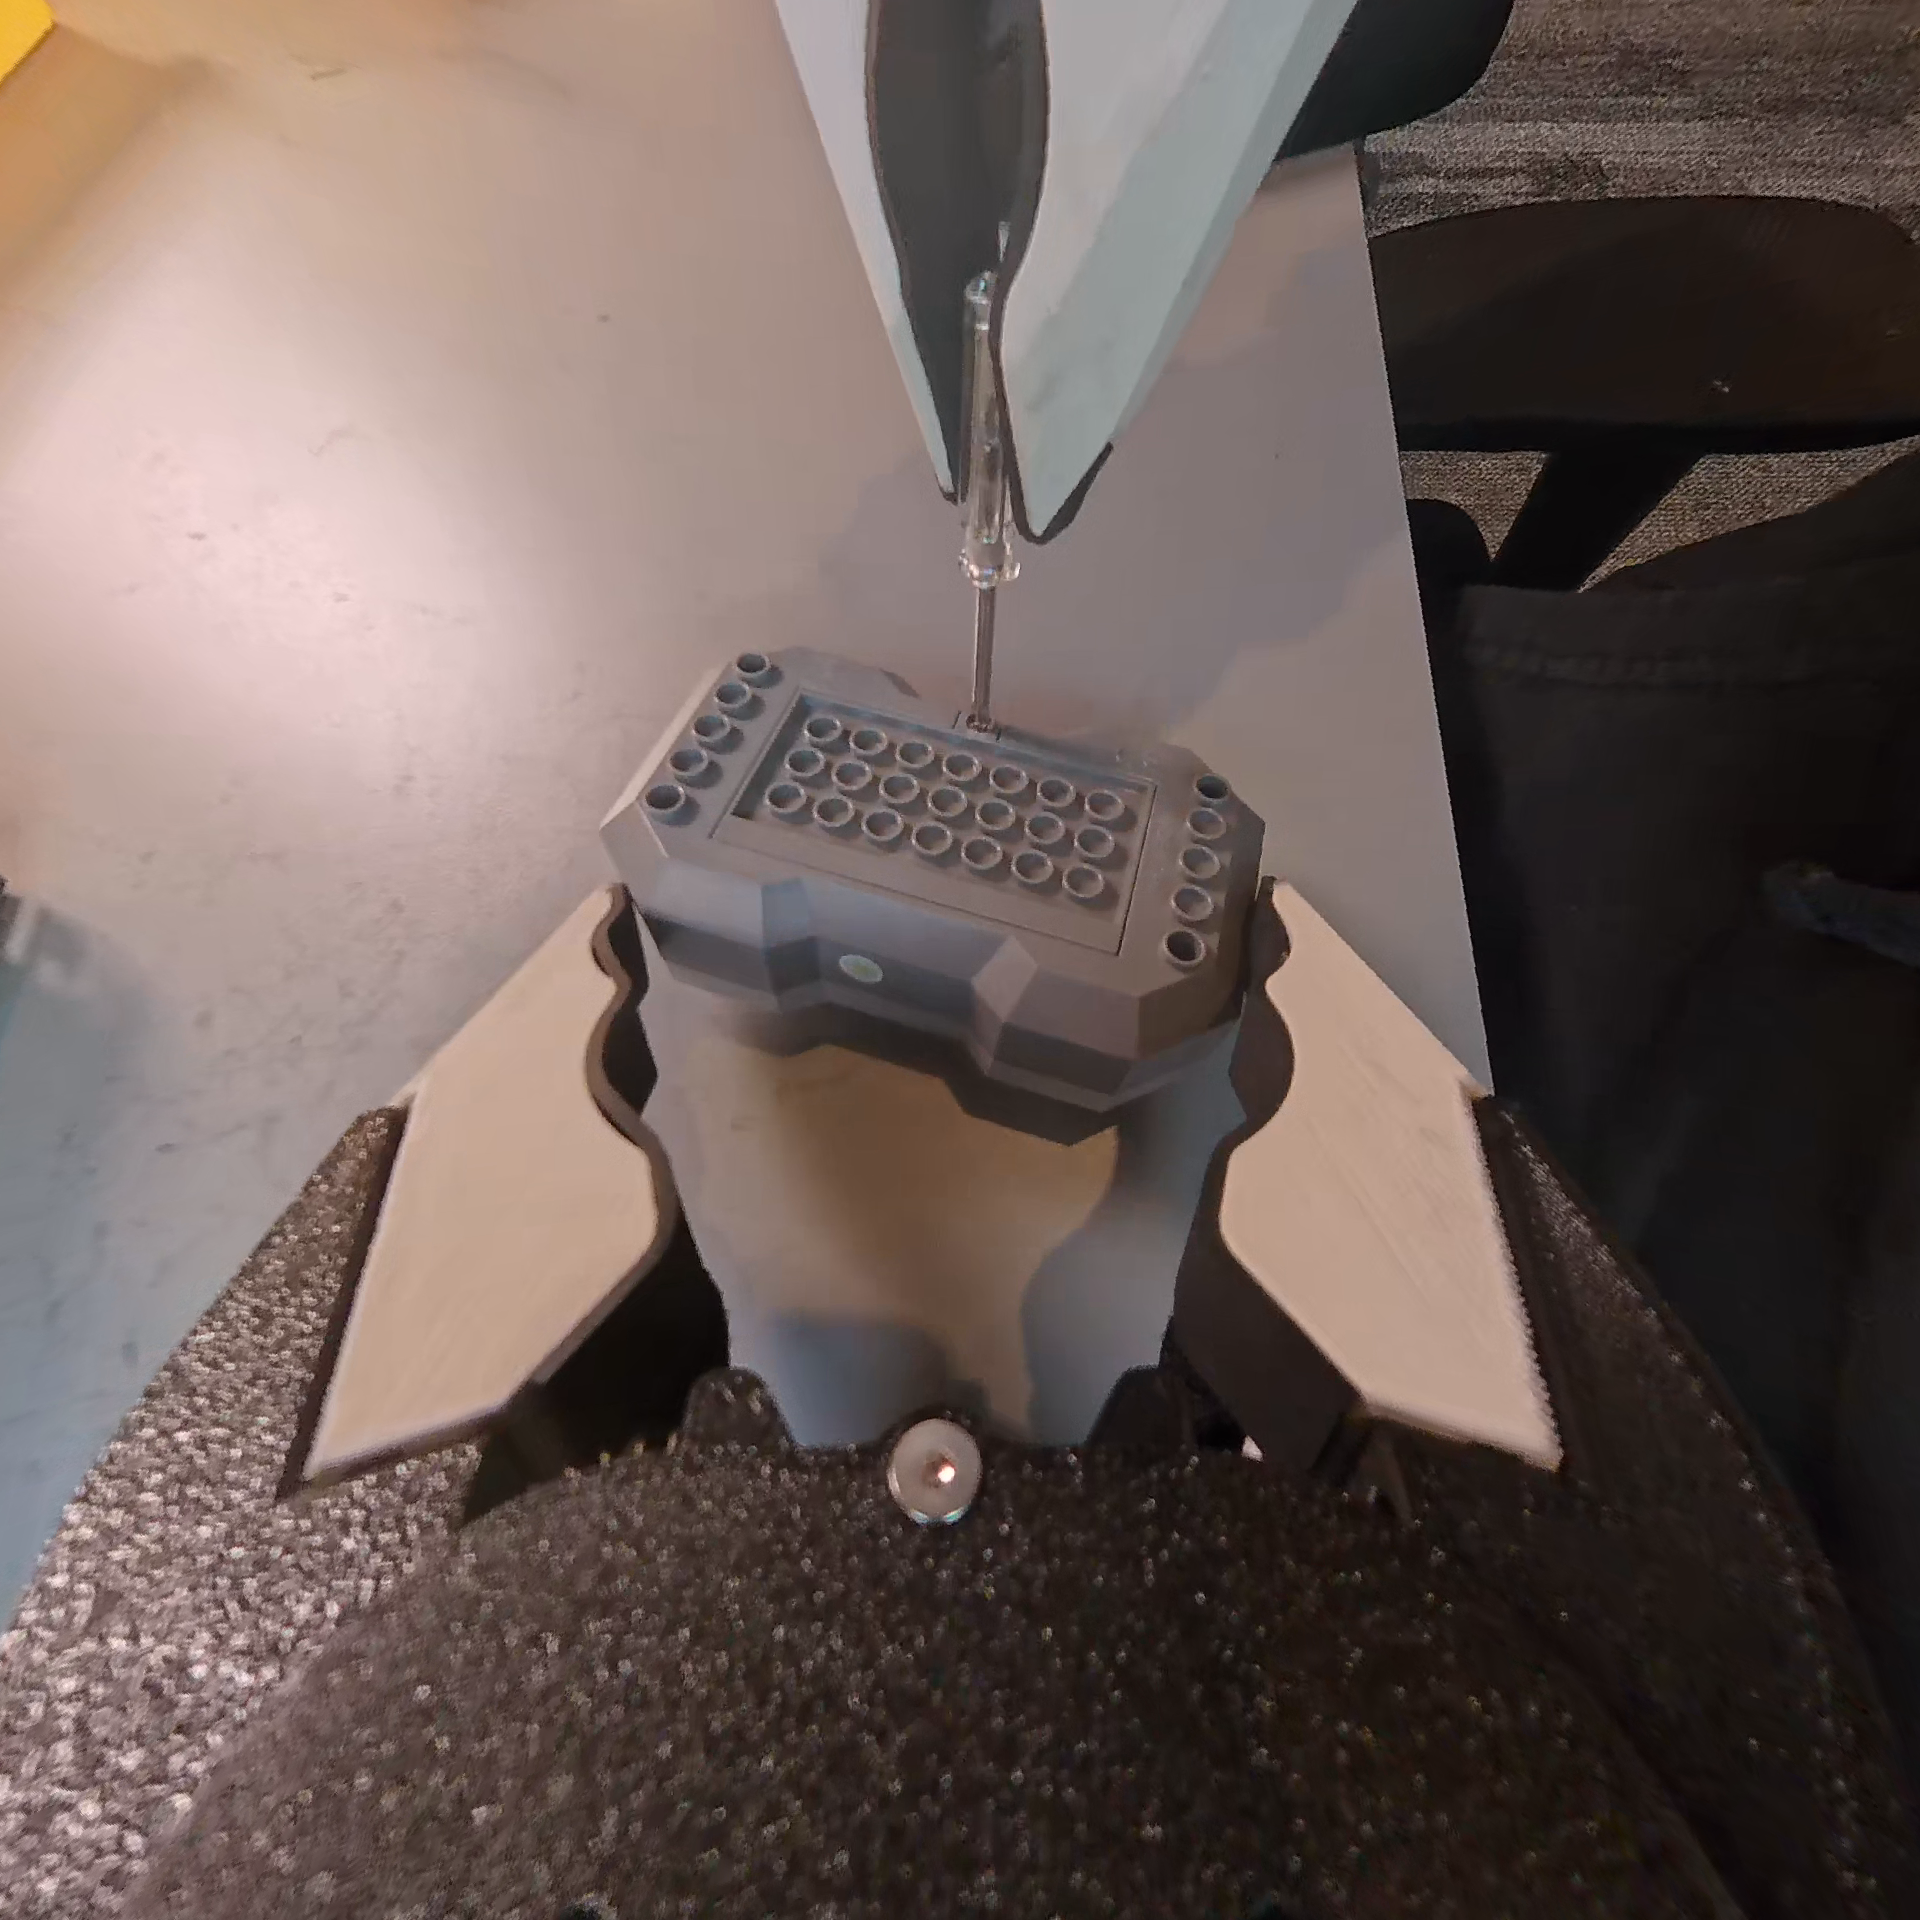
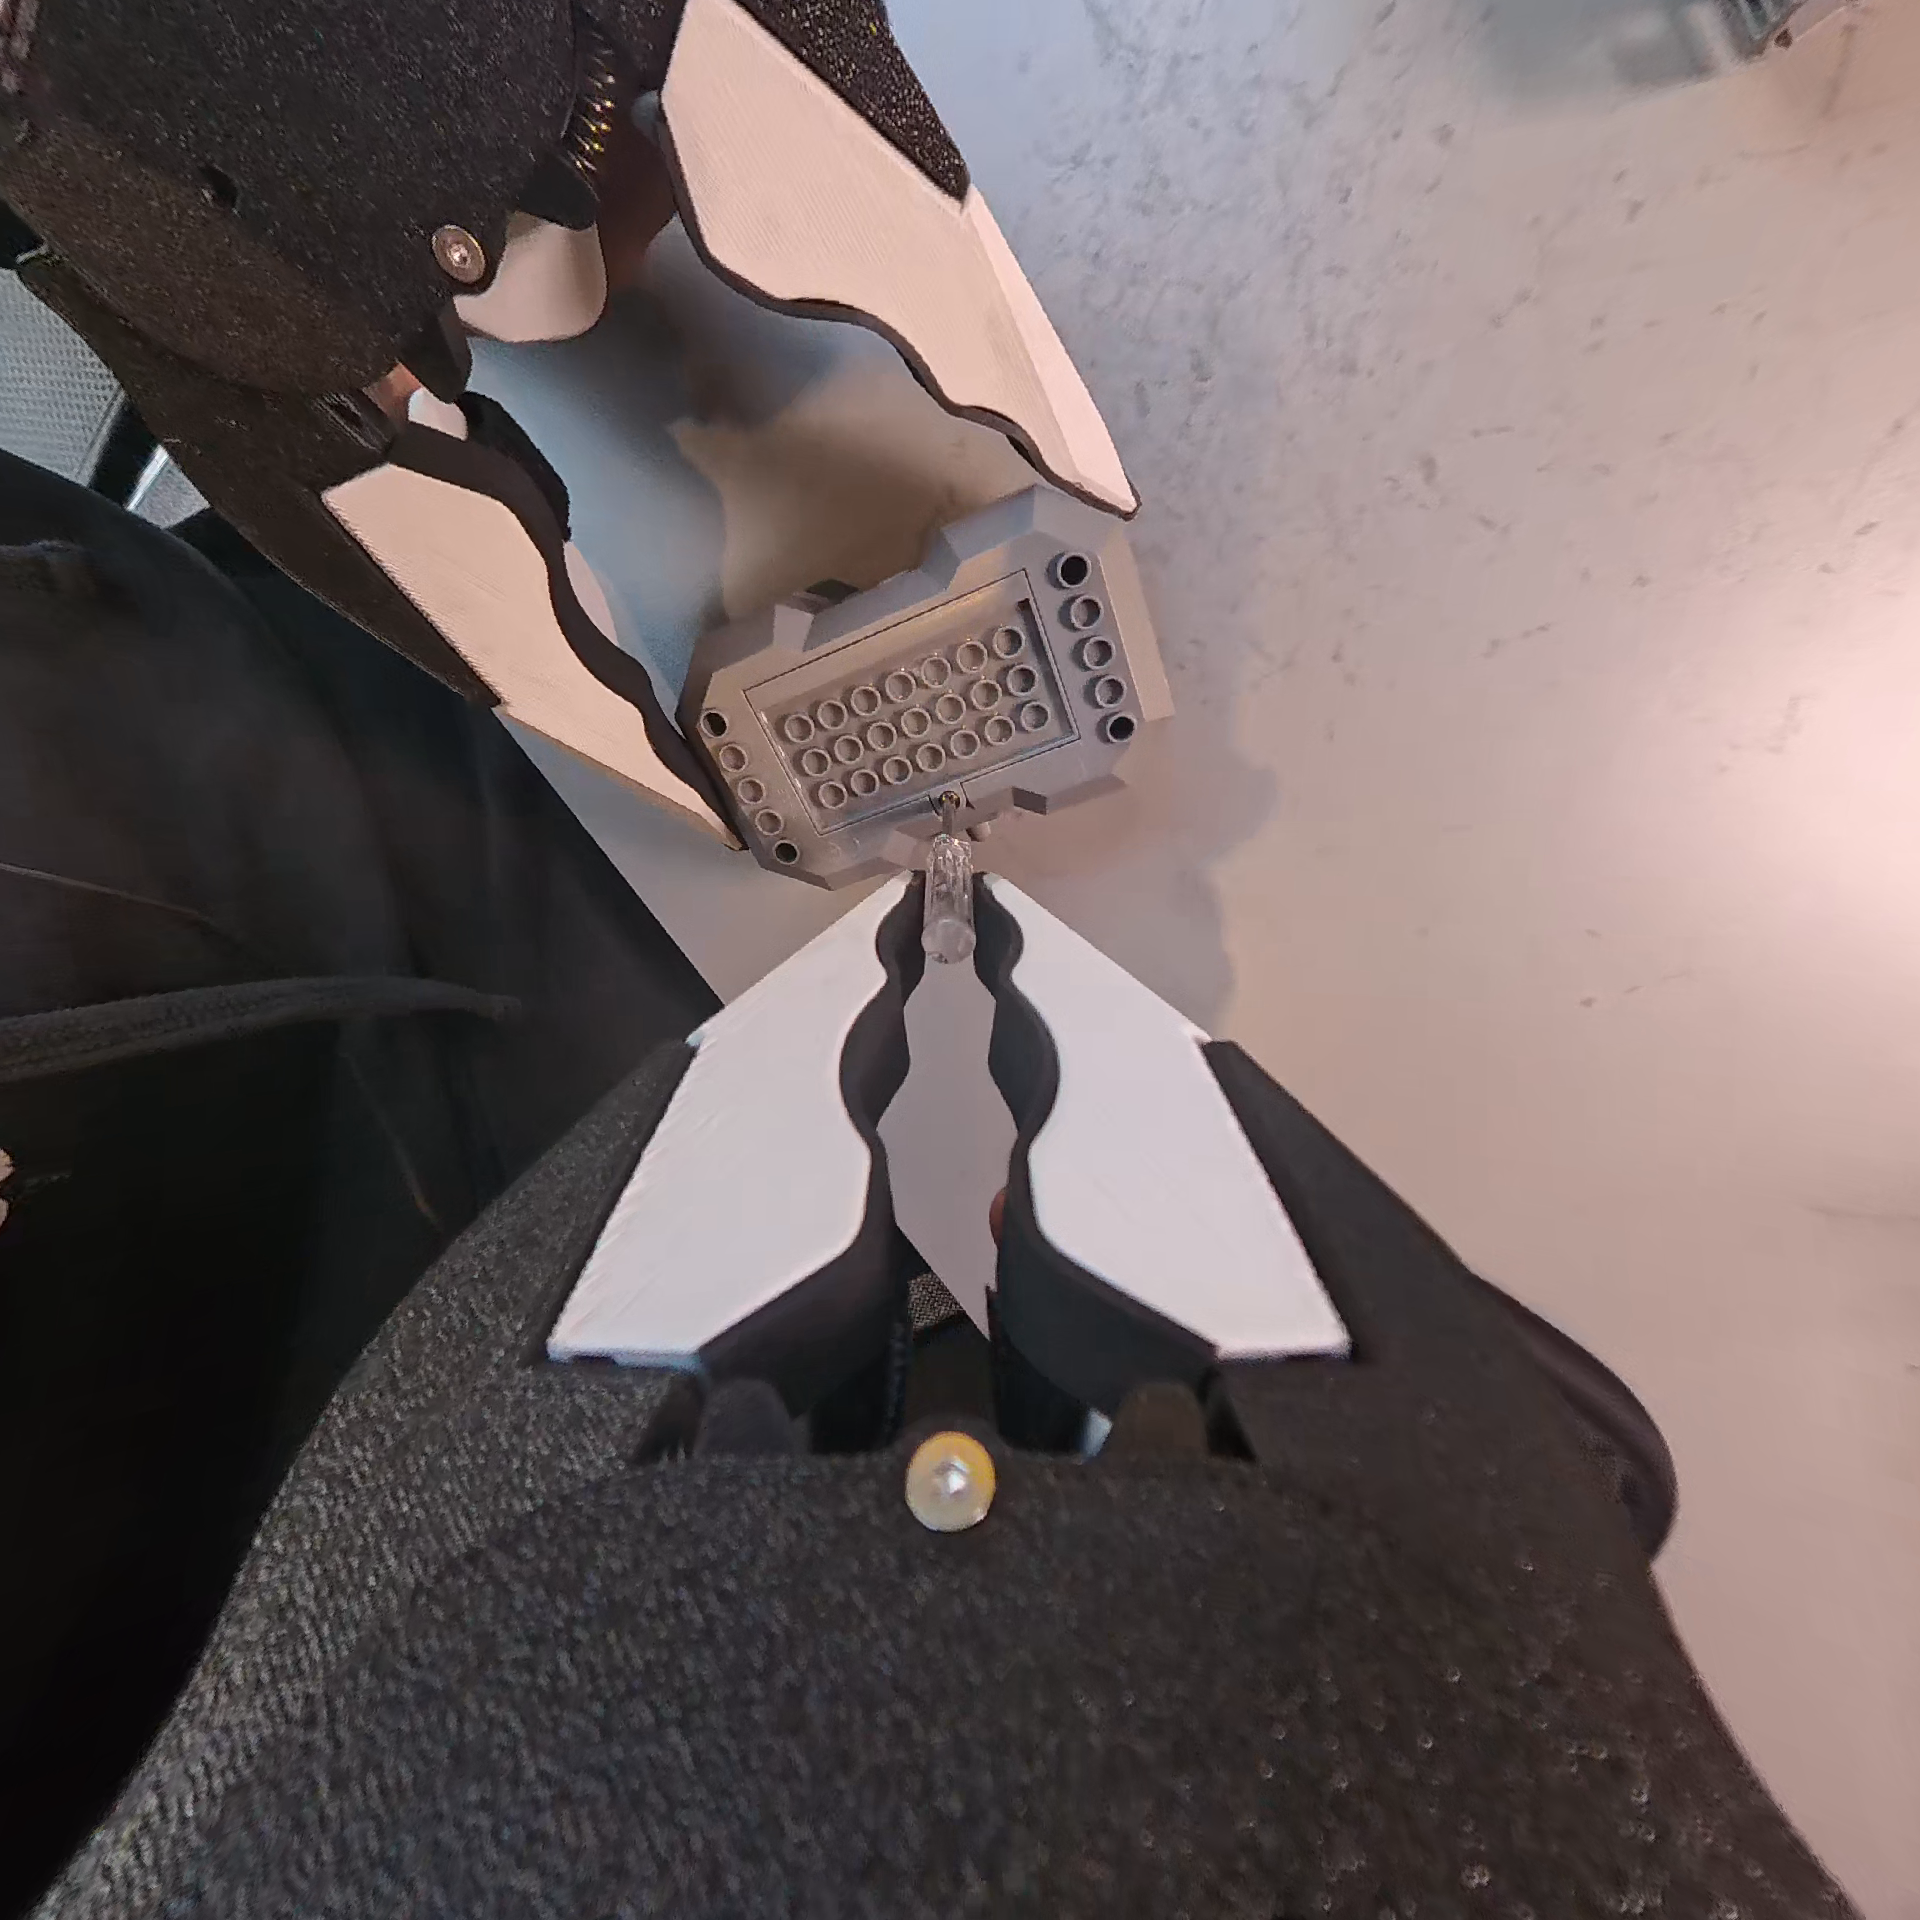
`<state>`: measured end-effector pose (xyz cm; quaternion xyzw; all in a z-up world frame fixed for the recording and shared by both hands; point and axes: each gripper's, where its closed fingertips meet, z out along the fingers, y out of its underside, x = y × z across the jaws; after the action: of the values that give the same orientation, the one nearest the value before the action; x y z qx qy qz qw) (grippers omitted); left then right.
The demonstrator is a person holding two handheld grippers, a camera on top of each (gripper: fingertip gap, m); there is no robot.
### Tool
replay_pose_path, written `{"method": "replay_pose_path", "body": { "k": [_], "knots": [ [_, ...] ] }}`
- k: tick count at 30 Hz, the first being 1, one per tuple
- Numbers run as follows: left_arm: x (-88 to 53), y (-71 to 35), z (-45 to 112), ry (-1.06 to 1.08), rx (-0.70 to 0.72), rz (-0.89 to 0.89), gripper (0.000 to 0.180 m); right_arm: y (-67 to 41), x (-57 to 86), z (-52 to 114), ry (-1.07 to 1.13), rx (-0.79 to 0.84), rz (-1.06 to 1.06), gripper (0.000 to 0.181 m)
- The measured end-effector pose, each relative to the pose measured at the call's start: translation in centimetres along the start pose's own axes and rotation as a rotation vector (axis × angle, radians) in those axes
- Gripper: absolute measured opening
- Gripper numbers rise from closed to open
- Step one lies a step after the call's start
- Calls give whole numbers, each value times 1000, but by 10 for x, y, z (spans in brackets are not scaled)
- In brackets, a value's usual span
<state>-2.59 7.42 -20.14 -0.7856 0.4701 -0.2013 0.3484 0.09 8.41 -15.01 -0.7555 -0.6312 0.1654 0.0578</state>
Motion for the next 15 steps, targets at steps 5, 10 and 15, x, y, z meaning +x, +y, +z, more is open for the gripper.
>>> {"method": "replay_pose_path", "body": {
  "k": [5,10,15],
  "knots": [
    [0,0,0,4,2,1,113,-1,-1,1,-1,14,-61,7],
    [0,0,-1,28,13,20,113,-3,-2,2,11,-3,-297,7],
    [0,0,-2,64,28,53,113,-7,-5,3,-18,-36,-579,7]
  ]
}}
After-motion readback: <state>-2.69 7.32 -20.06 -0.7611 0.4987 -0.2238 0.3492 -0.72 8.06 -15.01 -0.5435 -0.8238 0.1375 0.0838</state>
